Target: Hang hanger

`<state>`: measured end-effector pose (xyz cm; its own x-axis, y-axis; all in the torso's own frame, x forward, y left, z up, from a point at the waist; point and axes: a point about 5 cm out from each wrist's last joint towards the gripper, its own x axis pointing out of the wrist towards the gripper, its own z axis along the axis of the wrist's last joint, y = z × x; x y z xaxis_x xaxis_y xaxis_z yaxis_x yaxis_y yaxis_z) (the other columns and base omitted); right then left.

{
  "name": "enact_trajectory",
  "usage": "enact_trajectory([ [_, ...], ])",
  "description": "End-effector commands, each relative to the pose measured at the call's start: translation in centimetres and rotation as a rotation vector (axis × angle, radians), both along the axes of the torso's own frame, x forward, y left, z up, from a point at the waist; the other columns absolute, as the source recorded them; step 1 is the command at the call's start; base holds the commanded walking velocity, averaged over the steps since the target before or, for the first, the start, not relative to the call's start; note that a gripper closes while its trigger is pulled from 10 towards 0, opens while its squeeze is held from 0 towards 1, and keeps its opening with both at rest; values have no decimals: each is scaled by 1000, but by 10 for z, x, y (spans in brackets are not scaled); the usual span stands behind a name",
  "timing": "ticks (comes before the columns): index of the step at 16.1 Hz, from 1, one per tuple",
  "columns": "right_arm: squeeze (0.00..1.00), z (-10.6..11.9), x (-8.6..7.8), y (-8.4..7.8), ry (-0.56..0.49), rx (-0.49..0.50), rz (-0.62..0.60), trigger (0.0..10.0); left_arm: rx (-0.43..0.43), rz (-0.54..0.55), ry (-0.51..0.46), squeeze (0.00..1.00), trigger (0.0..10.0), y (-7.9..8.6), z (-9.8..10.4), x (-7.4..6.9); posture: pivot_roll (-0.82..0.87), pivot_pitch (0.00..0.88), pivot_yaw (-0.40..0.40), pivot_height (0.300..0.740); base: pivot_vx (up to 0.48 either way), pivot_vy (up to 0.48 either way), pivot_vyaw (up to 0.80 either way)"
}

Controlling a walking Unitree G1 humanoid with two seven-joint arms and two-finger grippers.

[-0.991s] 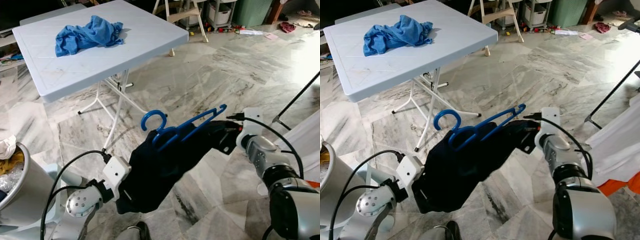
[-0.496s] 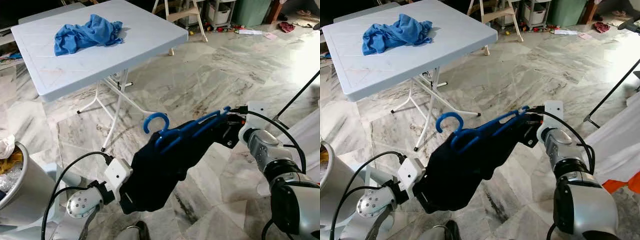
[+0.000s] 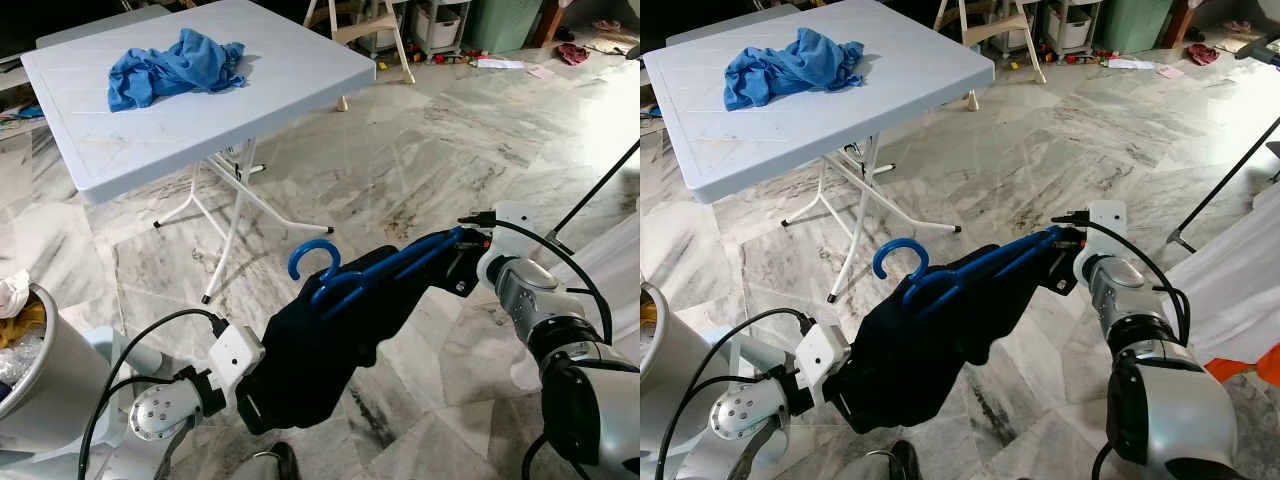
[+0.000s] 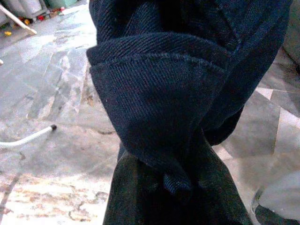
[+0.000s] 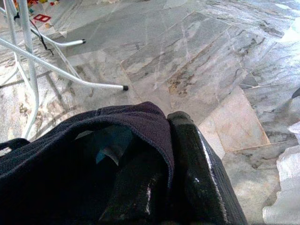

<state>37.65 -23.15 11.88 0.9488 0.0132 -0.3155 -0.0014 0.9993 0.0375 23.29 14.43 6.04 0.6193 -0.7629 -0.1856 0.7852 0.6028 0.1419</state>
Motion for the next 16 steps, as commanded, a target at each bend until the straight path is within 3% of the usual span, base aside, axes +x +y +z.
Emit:
enact_trajectory([
  [1, 0, 24, 7, -13, -78, -21, -42, 0, 63, 6, 44, 0, 0, 13, -11, -5, -110, 120, 56, 740, 0, 0, 0],
  [7, 0, 40, 13, -9, -136, -47, 5, 0, 142, -7, 60, 0, 0, 20, -19, -2, -113, 120, 61, 740, 0, 0, 0],
  [11, 0, 50, 18, 5, -171, -126, 106, 0, 215, 12, 66, 0, 0, 26, -25, 3, -113, 120, 66, 740, 0, 0, 0],
  [16, 0, 43, 16, 7, -141, -214, 152, 0, 249, 92, 9, 0, 0, 32, -22, 16, -114, 118, 74, 740, 0, 0, 0],
])
